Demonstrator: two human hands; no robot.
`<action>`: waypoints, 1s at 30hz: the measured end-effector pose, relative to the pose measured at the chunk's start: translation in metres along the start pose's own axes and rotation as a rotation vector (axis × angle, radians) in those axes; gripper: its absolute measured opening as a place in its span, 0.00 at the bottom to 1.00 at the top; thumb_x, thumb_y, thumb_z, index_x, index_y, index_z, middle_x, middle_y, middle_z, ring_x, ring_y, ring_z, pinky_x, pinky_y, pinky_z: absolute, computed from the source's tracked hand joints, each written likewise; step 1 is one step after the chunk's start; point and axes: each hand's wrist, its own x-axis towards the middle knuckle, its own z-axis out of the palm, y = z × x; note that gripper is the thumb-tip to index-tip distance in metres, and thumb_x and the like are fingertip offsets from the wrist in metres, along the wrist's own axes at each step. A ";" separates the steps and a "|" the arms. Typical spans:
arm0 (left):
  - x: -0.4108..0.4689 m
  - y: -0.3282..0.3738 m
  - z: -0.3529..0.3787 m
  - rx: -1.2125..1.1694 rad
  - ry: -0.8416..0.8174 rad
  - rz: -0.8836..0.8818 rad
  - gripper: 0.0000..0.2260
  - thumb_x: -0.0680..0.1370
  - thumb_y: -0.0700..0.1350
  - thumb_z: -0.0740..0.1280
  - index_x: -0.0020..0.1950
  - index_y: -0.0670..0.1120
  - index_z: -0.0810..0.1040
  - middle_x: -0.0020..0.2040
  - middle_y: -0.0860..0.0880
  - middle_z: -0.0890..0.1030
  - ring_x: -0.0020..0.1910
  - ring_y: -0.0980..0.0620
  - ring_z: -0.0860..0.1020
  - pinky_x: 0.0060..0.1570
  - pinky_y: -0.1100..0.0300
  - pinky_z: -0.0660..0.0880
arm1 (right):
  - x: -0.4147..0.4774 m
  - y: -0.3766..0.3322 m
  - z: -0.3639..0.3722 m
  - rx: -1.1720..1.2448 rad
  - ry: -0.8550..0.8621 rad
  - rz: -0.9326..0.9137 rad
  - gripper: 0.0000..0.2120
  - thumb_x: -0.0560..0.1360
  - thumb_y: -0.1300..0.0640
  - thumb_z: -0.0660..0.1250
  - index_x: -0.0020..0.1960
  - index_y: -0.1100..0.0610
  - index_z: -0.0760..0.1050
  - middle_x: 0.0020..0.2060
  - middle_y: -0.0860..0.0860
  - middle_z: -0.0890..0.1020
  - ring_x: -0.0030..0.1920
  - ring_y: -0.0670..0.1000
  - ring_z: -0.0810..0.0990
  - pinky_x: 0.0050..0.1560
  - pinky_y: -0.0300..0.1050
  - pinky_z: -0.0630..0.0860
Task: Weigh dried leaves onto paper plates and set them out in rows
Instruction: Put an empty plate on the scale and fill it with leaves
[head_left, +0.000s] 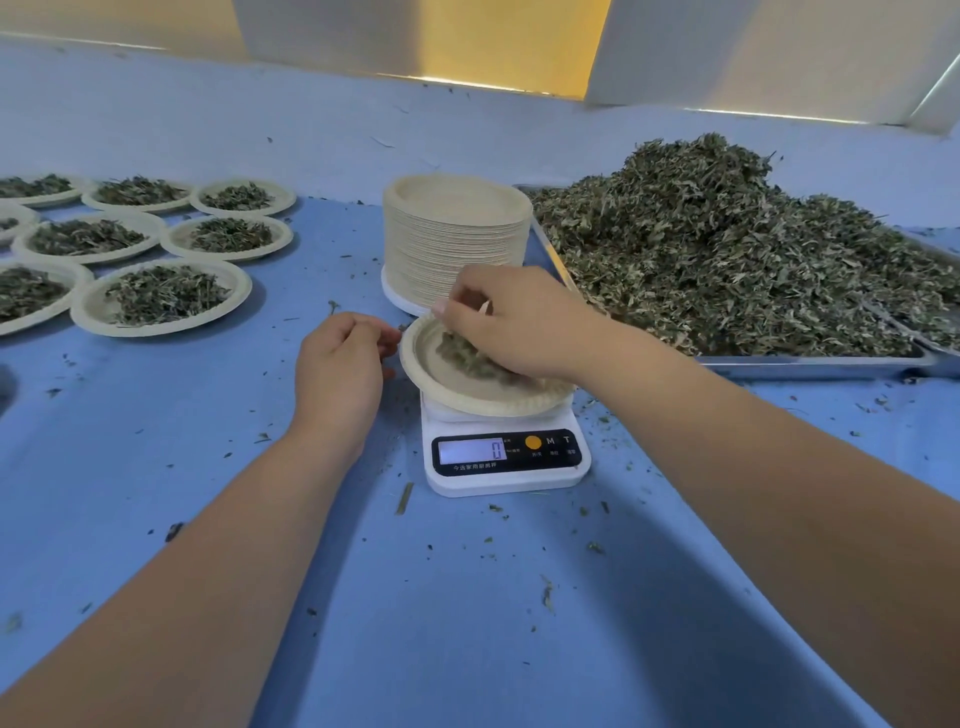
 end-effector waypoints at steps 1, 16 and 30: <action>0.000 0.000 0.000 0.000 0.003 0.001 0.11 0.75 0.39 0.60 0.44 0.43 0.82 0.47 0.44 0.86 0.51 0.47 0.85 0.46 0.55 0.82 | 0.000 0.002 0.001 0.007 0.014 -0.006 0.18 0.81 0.37 0.59 0.50 0.51 0.77 0.44 0.46 0.82 0.45 0.48 0.80 0.48 0.48 0.77; -0.002 0.002 0.002 0.051 0.033 0.000 0.13 0.78 0.38 0.58 0.43 0.43 0.82 0.43 0.48 0.87 0.45 0.53 0.85 0.43 0.55 0.80 | 0.045 0.151 -0.009 -0.036 0.175 0.458 0.13 0.82 0.54 0.58 0.62 0.55 0.77 0.54 0.57 0.82 0.49 0.60 0.80 0.50 0.54 0.78; -0.003 0.004 0.004 0.129 0.011 0.003 0.12 0.72 0.47 0.59 0.38 0.50 0.82 0.40 0.52 0.86 0.42 0.56 0.84 0.48 0.49 0.81 | 0.070 0.172 -0.010 -0.289 -0.302 0.438 0.16 0.85 0.51 0.58 0.68 0.54 0.77 0.55 0.57 0.82 0.51 0.60 0.80 0.51 0.50 0.76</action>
